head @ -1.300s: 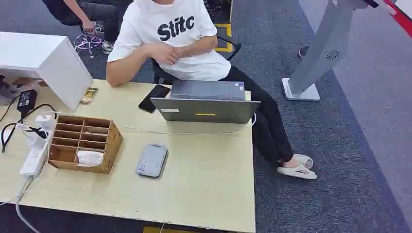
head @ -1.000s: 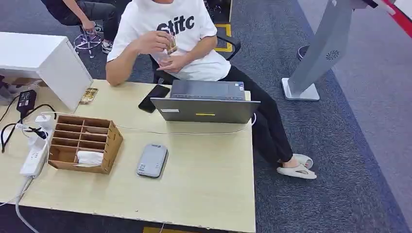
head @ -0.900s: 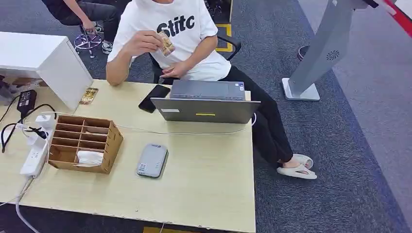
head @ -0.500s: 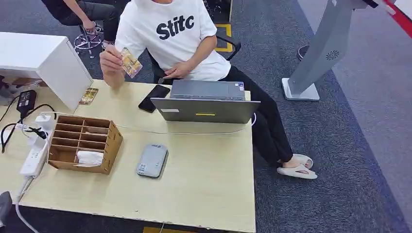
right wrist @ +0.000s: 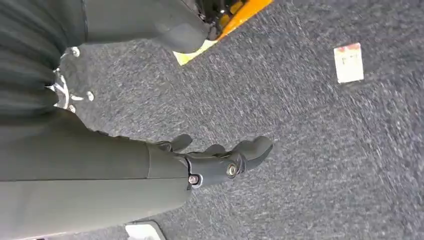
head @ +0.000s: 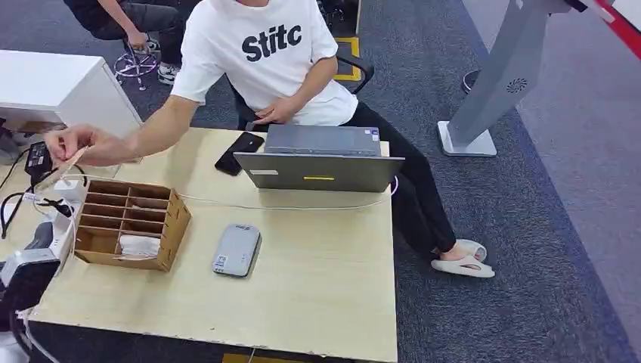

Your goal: Pass the card to the sensor for recognition and then transmit it.

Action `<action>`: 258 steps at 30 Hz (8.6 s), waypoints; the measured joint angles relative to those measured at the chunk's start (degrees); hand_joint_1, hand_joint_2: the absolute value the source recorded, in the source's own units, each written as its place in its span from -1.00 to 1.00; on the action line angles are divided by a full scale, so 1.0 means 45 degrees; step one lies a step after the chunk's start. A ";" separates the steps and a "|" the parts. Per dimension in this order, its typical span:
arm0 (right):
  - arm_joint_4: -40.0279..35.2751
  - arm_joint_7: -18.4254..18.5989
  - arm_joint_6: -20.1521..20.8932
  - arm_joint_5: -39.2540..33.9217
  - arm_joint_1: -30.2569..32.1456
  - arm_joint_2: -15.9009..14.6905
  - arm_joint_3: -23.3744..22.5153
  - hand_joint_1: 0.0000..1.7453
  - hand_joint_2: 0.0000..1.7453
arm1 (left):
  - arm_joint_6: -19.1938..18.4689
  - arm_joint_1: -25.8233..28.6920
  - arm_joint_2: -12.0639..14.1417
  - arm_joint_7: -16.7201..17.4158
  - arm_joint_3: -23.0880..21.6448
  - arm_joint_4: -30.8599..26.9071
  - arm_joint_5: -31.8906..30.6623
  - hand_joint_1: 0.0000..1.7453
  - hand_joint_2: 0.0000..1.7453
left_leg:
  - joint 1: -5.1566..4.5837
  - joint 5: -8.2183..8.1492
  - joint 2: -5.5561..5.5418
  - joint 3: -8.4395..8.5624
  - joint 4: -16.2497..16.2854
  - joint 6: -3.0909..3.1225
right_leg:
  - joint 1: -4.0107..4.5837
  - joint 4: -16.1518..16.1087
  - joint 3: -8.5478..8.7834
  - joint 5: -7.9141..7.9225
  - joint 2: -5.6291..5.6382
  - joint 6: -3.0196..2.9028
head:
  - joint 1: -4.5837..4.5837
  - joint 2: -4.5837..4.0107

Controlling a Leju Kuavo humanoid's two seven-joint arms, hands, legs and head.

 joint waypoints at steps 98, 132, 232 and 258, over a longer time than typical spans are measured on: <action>0.0136 0.1321 0.1151 0.3750 -0.0059 0.0574 0.1166 -1.00 1.00 | -0.2346 -0.3512 -0.1141 0.2332 -0.8676 0.8206 -0.3882 1.00 1.00 | -0.0003 0.0004 0.0014 -0.0026 0.0008 0.0007 | -0.0002 0.0009 -0.0025 0.0013 0.0018 0.0005 | 0.0010 0.0000; 0.0141 0.1506 0.1301 0.4546 -0.0051 0.0816 0.1253 -1.00 1.00 | -0.1555 -0.4242 -0.1097 0.2517 -0.8021 0.8887 -0.3790 1.00 1.00 | -0.0002 0.0024 -0.0006 -0.0018 0.0008 0.0008 | -0.0001 0.0024 -0.0008 0.0018 -0.0005 -0.0001 | 0.0010 0.0000; 0.0180 0.1370 0.1175 0.5494 0.0055 0.0952 -0.0451 -1.00 1.00 | -0.7713 0.2435 0.9263 0.3164 -0.5418 -0.4394 0.2187 -1.00 1.00 | 0.0003 0.0023 0.0033 -0.0058 0.0002 0.0007 | 0.0001 0.0038 -0.0063 0.0015 0.0023 -0.0006 | 0.0015 0.0000; 0.0175 0.1588 0.1326 0.6417 -0.0018 0.1059 -0.0587 -1.00 1.00 | -0.4809 0.1303 0.4391 0.3610 -0.5154 0.0410 -0.2124 -1.00 1.00 | -0.0001 0.0025 0.0000 -0.0062 0.0006 0.0007 | -0.0002 0.0030 -0.0062 0.0018 -0.0004 -0.0003 | 0.0015 0.0000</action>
